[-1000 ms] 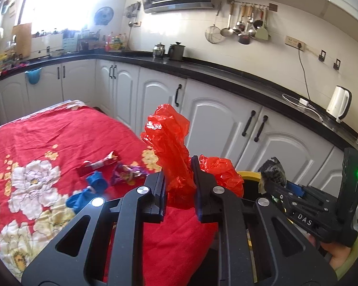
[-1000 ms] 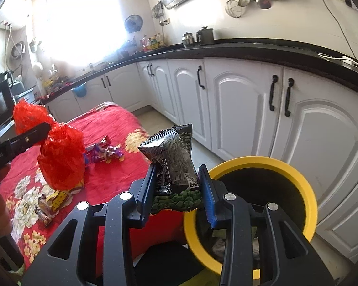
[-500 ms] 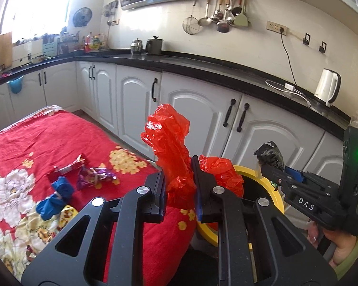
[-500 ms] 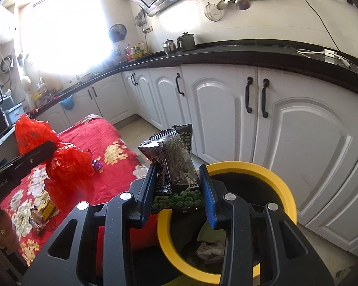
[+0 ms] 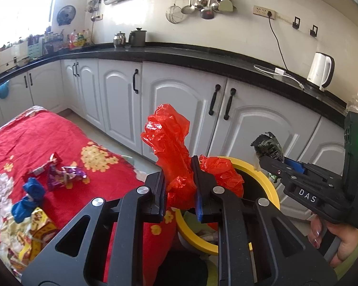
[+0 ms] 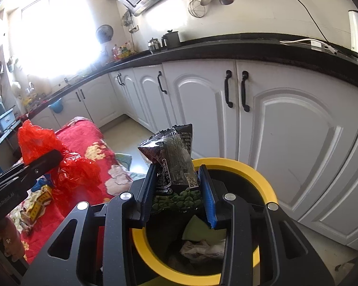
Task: Collect trash
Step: 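Open both tools to drop the red bag and snack bag into the bin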
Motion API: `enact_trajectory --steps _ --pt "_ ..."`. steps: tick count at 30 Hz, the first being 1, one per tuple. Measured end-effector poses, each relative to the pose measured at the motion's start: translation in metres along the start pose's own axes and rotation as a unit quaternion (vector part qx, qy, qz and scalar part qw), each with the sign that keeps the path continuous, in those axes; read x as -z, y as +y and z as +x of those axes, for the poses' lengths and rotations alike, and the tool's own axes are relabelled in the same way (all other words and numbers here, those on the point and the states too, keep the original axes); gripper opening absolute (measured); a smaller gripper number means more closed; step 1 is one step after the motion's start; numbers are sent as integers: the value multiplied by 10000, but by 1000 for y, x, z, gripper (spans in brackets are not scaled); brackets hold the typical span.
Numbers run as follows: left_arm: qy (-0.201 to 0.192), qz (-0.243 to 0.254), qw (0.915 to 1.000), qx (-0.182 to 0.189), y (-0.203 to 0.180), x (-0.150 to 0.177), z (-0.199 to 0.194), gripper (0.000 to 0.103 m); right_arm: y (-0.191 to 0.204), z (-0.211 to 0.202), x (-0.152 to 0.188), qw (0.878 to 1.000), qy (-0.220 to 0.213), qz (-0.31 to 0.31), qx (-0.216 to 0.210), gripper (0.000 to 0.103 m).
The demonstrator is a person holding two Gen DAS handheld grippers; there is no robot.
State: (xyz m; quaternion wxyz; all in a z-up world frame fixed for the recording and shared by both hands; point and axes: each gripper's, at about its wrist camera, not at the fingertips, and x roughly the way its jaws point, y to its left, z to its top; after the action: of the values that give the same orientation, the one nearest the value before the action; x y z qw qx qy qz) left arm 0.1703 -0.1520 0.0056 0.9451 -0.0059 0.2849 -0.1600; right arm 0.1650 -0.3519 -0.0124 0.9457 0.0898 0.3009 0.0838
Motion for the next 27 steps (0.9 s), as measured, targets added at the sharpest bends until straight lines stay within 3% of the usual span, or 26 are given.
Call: enact_trajectory --steps 27 --pt "688 274 9962 452 -47 34 72 12 -56 42 39 9970 741 190 93 35"
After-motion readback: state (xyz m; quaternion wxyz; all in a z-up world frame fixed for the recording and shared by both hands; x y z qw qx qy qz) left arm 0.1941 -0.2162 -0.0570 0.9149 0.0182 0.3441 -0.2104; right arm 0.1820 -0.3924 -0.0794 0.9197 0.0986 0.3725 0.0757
